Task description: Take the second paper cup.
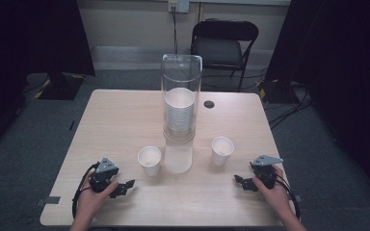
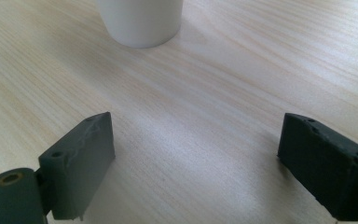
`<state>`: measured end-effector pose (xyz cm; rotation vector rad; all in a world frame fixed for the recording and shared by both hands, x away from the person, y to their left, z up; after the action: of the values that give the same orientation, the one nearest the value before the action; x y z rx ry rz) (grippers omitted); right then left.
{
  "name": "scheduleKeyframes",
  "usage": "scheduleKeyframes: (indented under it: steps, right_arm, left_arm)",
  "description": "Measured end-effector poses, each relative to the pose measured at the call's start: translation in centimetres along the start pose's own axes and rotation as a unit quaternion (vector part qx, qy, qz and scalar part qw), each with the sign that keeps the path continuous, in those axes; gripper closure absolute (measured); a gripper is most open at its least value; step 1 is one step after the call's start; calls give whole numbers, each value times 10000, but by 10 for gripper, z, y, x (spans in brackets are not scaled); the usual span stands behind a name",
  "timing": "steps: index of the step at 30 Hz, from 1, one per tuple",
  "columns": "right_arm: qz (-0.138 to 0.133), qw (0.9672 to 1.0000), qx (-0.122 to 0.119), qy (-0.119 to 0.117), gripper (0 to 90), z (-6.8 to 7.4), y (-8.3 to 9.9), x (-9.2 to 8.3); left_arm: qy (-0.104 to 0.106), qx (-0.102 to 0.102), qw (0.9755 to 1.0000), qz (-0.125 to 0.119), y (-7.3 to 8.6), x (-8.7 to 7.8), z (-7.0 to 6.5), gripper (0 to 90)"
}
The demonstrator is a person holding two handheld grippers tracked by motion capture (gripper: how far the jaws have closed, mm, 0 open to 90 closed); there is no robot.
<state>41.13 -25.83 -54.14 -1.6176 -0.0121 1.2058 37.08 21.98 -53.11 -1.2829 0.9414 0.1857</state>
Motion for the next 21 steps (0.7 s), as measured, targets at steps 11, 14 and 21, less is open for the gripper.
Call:
scheduleKeyframes:
  steps: [11, 14, 21]
  right_arm:
    - [2, 10000, 4, -1, 101, 0, 0, 0]
    - [0, 10000, 2, -2, 100, 0, 0, 0]
    - [0, 10000, 0, -1, 100, 0, 0, 0]
  left_arm:
    - [18, -46, 10000, -5, 9, -5, 10, 165]
    - [2, -46, 10000, -8, 11, -7, 13, 164]
    - [-62, -10, 10000, -2, 17, -10, 21, 164]
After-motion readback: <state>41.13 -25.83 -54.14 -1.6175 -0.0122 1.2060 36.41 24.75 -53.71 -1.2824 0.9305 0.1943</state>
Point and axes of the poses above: each handheld gripper's, and its own axes: x roughly forward along the jaws, y roughly out of its underside, z roughly to its left, the point moved 6 cm from there along x, roughly forward along the jaws, and after that the axes turned 8 degrees about -y, right-handed, at the moved point
